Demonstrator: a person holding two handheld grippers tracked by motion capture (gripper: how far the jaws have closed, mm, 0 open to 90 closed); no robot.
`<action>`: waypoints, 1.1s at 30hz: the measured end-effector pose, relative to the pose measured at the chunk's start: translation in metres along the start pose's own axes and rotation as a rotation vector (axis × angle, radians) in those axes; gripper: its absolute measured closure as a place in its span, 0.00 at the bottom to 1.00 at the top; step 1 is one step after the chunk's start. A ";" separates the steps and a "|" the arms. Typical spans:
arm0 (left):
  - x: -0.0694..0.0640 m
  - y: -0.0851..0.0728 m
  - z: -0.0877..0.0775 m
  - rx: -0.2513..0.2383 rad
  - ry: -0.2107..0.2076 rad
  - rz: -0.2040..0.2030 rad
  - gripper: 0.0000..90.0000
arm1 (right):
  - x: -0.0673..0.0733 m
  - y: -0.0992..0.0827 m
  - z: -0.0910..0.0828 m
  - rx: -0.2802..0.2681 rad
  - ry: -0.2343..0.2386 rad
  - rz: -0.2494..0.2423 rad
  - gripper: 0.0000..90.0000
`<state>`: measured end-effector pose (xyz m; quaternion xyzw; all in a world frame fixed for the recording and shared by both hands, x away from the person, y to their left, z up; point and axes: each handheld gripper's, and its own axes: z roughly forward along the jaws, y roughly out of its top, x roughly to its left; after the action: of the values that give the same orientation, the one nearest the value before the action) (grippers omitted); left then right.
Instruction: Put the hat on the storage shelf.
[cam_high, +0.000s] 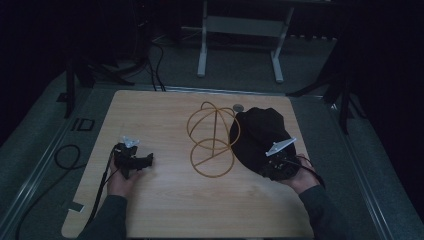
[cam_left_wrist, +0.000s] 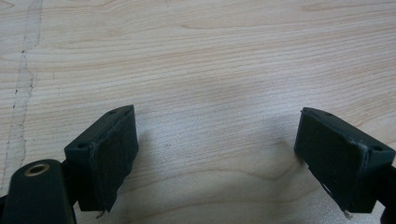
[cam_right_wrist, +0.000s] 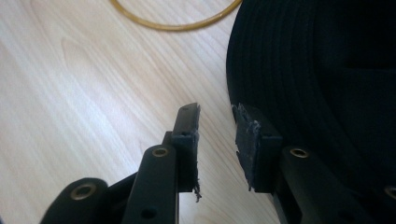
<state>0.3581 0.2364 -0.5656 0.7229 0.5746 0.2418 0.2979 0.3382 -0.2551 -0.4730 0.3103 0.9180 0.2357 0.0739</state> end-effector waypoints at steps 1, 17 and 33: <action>0.000 0.000 0.000 0.000 0.000 0.000 0.15 | -0.002 0.001 -0.002 0.010 0.002 -0.010 0.76; 0.000 0.000 0.000 -0.001 -0.002 0.000 0.15 | -0.036 0.029 -0.031 0.163 -0.019 -0.022 0.65; 0.000 0.000 0.000 -0.001 -0.002 0.001 0.15 | -0.077 0.036 -0.046 0.266 -0.107 0.107 0.55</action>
<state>0.3579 0.2363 -0.5656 0.7231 0.5741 0.2415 0.2986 0.4061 -0.2943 -0.4160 0.3779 0.9180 0.0988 0.0683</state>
